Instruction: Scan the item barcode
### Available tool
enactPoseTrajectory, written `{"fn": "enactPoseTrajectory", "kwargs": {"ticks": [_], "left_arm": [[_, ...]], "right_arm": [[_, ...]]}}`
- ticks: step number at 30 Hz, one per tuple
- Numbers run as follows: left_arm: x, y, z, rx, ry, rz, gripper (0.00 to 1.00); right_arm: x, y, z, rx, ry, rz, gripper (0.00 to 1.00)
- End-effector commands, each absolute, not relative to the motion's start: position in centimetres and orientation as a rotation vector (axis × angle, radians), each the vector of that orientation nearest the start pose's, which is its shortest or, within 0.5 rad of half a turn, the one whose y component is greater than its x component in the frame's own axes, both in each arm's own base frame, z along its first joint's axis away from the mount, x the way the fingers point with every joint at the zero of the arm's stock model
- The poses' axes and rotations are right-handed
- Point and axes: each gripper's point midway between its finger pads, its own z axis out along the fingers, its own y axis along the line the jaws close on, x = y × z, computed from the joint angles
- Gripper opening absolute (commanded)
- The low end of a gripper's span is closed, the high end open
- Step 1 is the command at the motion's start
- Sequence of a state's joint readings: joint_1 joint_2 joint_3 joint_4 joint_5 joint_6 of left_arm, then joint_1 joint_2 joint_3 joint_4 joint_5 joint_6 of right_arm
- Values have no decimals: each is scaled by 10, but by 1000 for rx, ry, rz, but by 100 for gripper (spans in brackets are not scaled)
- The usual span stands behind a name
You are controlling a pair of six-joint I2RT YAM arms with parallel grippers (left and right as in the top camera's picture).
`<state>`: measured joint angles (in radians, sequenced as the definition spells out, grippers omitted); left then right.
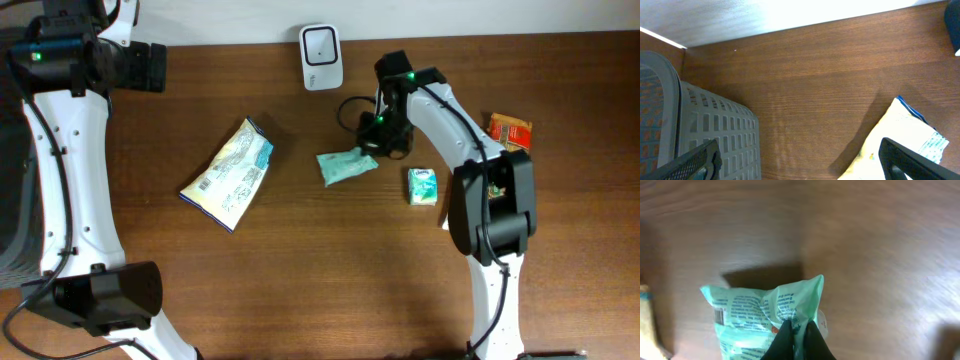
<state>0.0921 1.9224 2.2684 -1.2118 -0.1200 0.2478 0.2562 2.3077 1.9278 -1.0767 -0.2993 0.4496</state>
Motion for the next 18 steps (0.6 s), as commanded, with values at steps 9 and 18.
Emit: {"fn": "enactPoseTrajectory", "kwargs": {"ticks": [9,18], "left_arm": [[475,65,319,152,2435,303,99],[475,65,319,152,2435,303,99]], "right_arm": [[431,172,47,74,3109,484,49],[407,188,3,-331,3101,941,46]]}}
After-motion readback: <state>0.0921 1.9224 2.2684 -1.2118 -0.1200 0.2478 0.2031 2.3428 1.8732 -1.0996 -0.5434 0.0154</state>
